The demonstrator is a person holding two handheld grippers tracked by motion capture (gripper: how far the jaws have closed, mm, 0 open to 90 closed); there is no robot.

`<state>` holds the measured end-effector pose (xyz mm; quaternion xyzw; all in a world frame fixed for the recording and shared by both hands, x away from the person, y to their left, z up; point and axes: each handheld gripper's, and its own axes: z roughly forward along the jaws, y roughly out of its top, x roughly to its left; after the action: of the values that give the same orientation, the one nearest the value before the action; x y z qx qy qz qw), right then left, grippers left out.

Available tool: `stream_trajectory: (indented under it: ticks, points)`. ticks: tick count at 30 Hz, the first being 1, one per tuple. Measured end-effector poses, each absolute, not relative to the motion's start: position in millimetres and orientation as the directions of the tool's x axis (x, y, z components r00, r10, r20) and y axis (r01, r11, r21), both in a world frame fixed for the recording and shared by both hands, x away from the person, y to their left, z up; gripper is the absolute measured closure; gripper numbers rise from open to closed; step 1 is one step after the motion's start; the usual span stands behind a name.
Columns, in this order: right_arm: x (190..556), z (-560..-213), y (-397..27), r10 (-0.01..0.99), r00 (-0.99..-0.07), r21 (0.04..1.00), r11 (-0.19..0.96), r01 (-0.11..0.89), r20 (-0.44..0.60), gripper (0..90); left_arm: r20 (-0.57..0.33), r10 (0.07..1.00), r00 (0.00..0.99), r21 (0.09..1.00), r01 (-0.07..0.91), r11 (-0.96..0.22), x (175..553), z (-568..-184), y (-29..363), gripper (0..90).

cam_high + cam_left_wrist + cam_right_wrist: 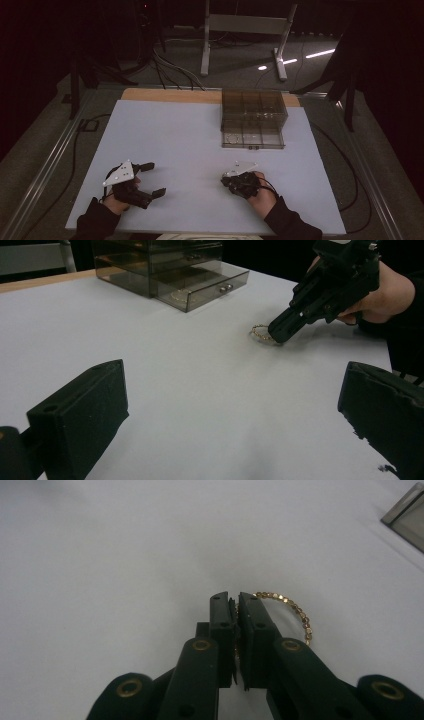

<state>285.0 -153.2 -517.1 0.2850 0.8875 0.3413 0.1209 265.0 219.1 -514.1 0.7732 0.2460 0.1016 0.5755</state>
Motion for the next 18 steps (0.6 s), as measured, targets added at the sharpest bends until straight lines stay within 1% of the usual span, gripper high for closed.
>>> stream_trajectory:
  ticks: [8,18]
  points:
    - [286,-509,-157,0.595,-0.804,0.688,0.584,0.430,-0.002,85.9,-0.120,0.496,0.860,0.939,0.261,-0.225,265,-514,218,0.7]
    - [289,-497,-158,0.590,-0.807,0.699,0.584,0.413,-0.016,85.9,-0.123,0.496,0.859,0.939,0.263,-0.222,265,-514,218,0.7]
